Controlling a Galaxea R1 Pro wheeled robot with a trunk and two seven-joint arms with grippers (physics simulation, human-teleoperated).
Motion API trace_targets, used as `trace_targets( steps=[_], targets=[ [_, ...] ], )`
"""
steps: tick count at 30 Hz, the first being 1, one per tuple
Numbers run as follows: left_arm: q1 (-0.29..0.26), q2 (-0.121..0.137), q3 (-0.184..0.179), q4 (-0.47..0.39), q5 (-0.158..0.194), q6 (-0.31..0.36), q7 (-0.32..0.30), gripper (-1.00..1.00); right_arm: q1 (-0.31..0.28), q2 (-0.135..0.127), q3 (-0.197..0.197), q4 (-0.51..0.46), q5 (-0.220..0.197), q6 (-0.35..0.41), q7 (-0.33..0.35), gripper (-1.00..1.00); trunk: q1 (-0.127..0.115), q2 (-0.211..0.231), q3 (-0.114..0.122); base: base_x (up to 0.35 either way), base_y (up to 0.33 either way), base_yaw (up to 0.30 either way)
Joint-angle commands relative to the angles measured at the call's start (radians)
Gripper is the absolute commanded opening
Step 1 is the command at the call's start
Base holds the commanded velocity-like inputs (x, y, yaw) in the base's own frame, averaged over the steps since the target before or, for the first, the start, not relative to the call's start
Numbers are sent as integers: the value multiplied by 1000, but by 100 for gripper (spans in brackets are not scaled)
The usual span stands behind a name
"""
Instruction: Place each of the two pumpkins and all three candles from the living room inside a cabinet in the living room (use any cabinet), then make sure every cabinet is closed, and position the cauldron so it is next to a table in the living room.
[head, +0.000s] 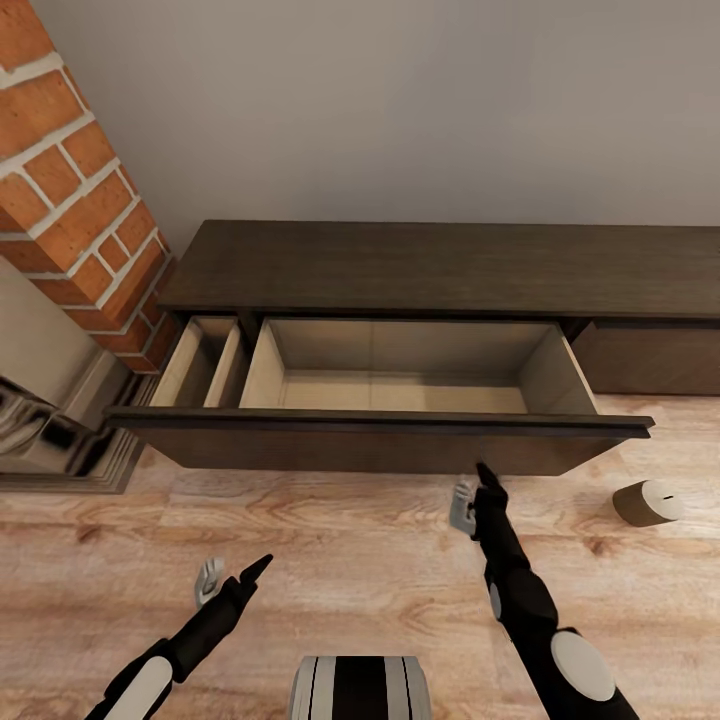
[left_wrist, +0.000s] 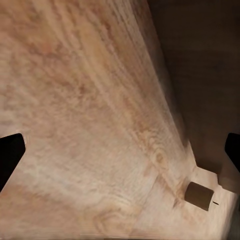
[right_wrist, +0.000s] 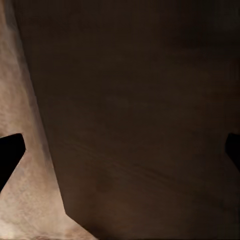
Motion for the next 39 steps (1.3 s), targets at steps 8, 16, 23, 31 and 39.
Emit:
trace_targets(
  steps=[8, 16, 23, 31, 39],
  targets=[
    [0, -1, -1, 10, 1, 0, 0, 100, 10, -78, -3, -16, 2, 7, 174, 100, 0, 0, 0, 0, 0, 0],
    [0, -7, -1, 12, 1, 0, 1, 100, 69, -96, -138, -81, 112, 36, 186, 100, 0, 0, 0, 0, 0, 0],
    [0, -9, -1, 24, 1, 0, 0, 100, 96, -93, -313, -103, 249, 39, 186, 100, 0, 0, 0, 0, 0, 0],
    [0, -9, -1, 56, 1, -3, -1, 100, 101, -97, -615, -110, 394, 34, 164, 100, 0, 0, 0, 0, 0, 0],
    [0, -10, -1, 56, 1, -5, -1, 100, 101, -202, -787, -116, 389, 31, 9, 100, 0, 0, 0, 0, 0, 0]
  ],
)
